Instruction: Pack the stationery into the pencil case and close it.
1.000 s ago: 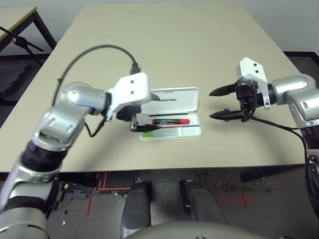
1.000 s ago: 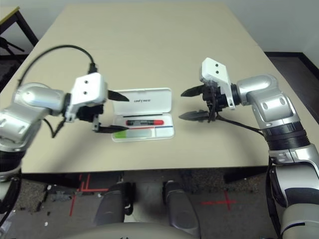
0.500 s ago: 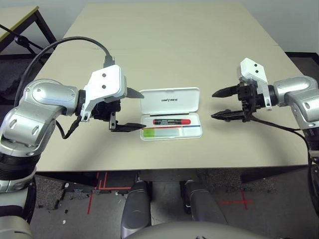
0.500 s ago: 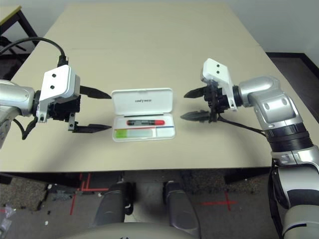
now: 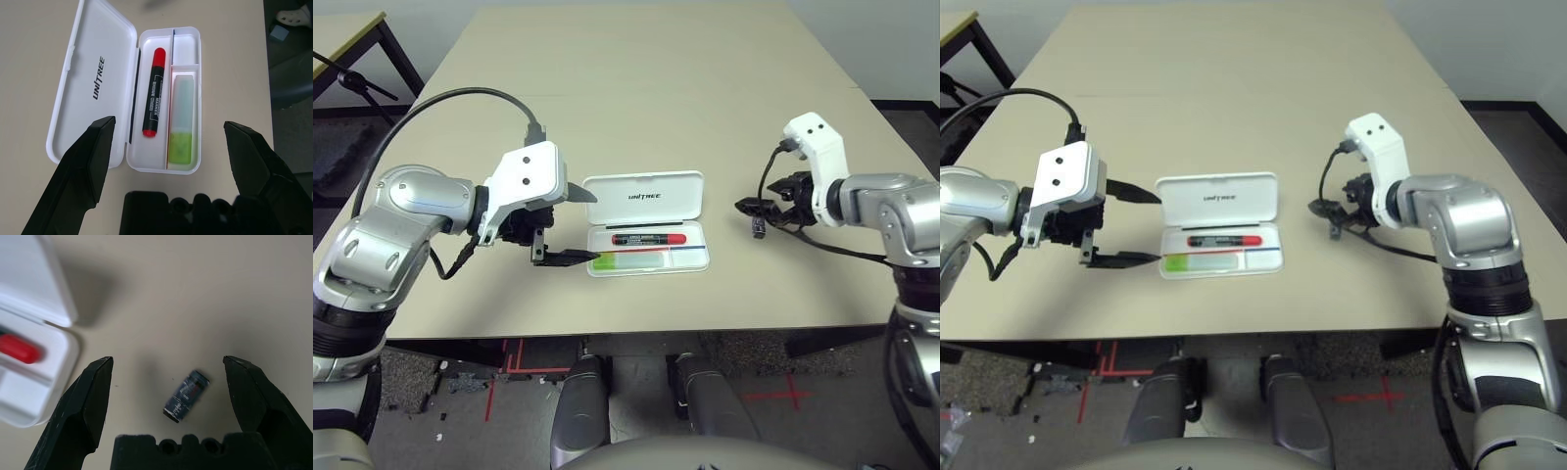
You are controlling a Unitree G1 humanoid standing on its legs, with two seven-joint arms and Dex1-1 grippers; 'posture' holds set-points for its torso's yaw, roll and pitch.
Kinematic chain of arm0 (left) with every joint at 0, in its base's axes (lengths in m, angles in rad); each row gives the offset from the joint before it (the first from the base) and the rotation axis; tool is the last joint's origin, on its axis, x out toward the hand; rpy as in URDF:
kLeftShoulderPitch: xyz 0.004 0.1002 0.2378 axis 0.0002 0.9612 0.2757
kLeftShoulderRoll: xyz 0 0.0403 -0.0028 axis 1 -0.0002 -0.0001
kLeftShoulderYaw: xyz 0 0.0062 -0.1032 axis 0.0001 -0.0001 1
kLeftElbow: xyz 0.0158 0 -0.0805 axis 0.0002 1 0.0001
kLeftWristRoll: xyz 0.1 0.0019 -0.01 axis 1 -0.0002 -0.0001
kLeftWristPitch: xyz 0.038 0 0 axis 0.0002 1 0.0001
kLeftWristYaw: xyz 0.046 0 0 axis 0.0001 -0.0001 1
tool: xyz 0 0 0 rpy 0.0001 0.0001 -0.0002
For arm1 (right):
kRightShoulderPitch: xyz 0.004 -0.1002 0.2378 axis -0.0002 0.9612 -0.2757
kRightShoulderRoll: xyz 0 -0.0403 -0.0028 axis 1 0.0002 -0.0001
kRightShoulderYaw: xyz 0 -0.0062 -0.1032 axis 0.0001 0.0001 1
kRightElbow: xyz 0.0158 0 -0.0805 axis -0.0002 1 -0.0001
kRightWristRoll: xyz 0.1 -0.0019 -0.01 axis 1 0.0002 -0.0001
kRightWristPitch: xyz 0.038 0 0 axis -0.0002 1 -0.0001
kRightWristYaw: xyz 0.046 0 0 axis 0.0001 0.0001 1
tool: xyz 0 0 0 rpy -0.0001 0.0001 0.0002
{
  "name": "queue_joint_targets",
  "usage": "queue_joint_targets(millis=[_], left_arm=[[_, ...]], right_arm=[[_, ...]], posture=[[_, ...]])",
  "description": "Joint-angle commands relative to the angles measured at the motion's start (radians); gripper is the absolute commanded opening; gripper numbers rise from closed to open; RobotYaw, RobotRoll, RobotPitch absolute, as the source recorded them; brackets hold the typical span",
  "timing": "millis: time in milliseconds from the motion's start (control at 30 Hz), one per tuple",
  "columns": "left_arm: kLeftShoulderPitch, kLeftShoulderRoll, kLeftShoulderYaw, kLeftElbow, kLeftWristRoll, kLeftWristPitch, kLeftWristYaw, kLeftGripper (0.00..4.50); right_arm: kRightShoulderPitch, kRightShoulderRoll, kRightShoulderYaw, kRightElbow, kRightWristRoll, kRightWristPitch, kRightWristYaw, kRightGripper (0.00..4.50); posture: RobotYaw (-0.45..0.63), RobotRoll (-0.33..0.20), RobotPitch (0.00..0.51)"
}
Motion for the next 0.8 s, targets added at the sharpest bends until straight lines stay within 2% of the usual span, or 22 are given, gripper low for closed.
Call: queue_joint_targets(millis=[33,567,667,800], left_arm=[[-0.020,-0.005,-0.025,0.012,0.011,-0.018,-0.009,4.48],[-0.007,0.003,-0.020,-0.009,0.014,-0.003,0.005,4.48],[-0.005,0.004,-0.020,-0.014,0.014,0.001,0.008,4.50],[-0.003,0.006,-0.020,-0.017,0.015,0.005,0.010,4.50]], right_arm=[[0.027,0.017,-0.028,0.004,-0.010,0.026,-0.065,4.50],[0.056,0.066,0.033,0.101,0.020,-0.031,-0.115,4.50],[0.057,0.066,0.042,0.110,0.021,-0.043,-0.113,3.90],[0.059,0.062,0.049,0.113,0.023,-0.051,-0.109,2.46]], posture=[[-0.08,0.000,0.144],[-0.04,0.000,0.143],[-0.04,0.000,0.144],[-0.04,0.000,0.144]])
